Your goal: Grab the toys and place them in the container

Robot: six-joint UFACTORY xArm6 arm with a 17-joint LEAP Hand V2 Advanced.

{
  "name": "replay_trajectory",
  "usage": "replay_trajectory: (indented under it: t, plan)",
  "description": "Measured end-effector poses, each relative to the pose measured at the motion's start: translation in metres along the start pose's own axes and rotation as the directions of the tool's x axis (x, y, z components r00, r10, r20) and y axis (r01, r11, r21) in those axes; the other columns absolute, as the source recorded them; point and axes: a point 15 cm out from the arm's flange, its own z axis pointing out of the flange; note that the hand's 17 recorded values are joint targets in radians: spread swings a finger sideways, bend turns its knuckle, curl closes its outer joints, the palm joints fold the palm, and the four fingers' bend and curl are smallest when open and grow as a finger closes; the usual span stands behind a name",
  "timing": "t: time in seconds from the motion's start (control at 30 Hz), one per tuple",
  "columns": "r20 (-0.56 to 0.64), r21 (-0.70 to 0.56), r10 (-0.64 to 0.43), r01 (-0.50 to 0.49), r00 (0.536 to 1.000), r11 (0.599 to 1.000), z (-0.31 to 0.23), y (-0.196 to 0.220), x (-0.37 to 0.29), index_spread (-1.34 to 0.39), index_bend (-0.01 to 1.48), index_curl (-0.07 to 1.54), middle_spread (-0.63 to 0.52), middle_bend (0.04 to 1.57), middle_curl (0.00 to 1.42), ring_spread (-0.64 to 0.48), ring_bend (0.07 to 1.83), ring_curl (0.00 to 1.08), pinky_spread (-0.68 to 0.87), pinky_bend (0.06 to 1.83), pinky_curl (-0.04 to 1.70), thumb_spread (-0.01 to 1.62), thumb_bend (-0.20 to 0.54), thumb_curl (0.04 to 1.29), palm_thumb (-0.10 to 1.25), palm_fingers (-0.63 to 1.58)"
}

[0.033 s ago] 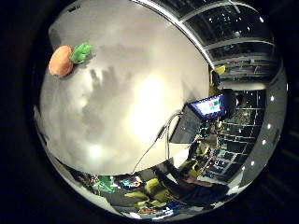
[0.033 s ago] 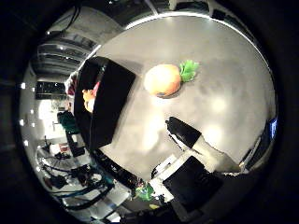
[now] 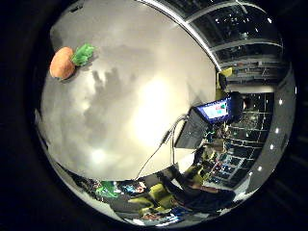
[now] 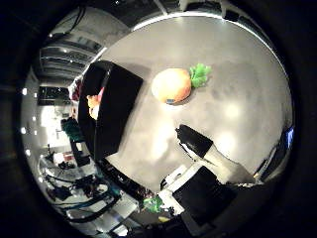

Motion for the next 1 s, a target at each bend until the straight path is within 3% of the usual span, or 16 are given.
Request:
replay_trajectory:
  t: [0.47, 1.0]
  plan:
    - [0.055, -0.076, -0.108, 0.112, 0.993, 0.991, 0.058, -0.011, -0.043, -0.37, 0.15, 0.25, 0.0, 0.33, 0.33, 0.08, 0.45, 0.21, 0.36, 0.51, 0.26, 1.01, -0.024, 0.36, 0.72, 0.14]
    - [0.038, -0.043, -0.168, 0.17, 0.985, 0.985, 0.096, -0.044, -0.077, -0.37, 0.16, 0.26, 0.0, 0.31, 0.33, 0.07, 0.42, 0.22, 0.35, 0.5, 0.27, 0.99, -0.025, 0.35, 0.72, 0.16]
